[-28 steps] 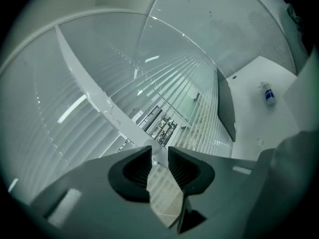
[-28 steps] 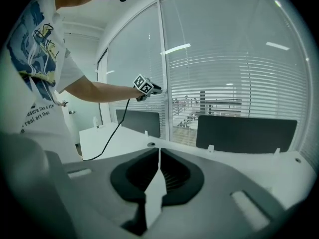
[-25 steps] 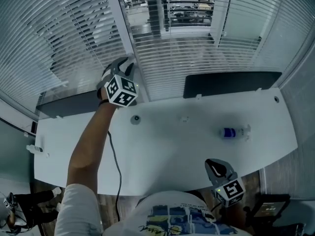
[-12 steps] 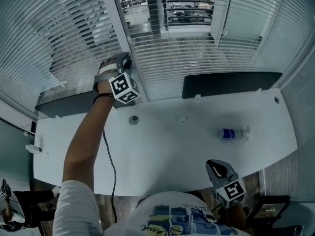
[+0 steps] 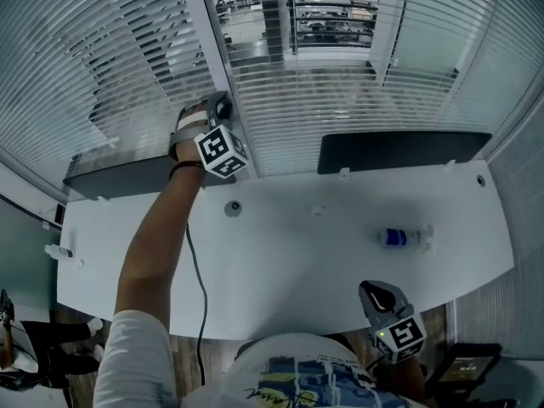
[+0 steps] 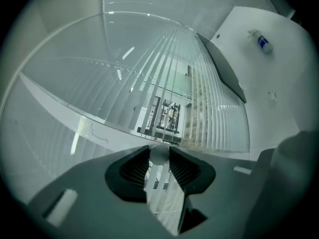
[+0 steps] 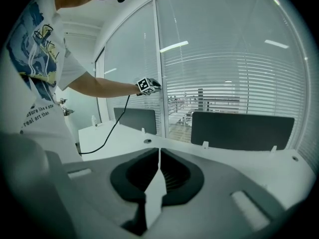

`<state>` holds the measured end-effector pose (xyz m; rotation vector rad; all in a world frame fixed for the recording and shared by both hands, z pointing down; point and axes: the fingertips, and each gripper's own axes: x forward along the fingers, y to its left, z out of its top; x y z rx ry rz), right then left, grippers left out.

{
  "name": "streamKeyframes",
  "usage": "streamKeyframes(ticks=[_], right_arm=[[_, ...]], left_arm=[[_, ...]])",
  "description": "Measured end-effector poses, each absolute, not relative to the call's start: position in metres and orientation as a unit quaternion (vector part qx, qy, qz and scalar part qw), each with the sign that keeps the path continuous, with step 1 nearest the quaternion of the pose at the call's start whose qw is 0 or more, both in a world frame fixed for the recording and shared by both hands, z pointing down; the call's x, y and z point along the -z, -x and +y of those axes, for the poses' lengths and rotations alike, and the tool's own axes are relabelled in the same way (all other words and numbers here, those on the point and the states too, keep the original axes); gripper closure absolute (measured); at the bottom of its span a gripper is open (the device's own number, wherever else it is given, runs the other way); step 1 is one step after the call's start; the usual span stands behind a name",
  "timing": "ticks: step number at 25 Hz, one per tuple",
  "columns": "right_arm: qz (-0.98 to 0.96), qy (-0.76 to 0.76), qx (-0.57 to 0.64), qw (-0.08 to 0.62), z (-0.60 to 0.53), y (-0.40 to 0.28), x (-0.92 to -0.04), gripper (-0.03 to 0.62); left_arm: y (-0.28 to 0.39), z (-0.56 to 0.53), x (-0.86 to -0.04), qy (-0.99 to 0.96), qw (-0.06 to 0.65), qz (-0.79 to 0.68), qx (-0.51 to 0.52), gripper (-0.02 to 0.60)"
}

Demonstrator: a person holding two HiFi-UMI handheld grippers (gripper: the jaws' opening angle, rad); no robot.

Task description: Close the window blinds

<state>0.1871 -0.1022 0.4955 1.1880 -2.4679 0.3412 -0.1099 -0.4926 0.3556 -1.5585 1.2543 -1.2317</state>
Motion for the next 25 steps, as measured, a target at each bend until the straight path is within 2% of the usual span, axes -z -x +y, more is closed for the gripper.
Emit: streamKeyframes(ticks=[9,13,22,25], right_arm=[[-0.882,-0.414,-0.119,0.193,-0.108,-0.188,-0.496,0.582],[-0.882,-0.413,-0.116,0.195,-0.112,-0.19,-0.497,0.582],[-0.883,-0.411,-0.115,0.194,-0.116,-0.189,-0.499,0.582],[-0.883,-0.411,-0.12,0.191,-0.116,-0.188,-0.501,0.582]], left_arm=[[0.118,-0.491,-0.343,0.697,0.216,0.611,0.306,0.453],[0.125,-0.49,-0.339,0.733,0.105,0.643,0.198,0.453],[0.135,-0.49,-0.339,0.758,-0.114,0.641,-0.036,0.453],[0.135,-0.492,-0.342,0.763,-0.139,0.628,-0.063,0.449]])
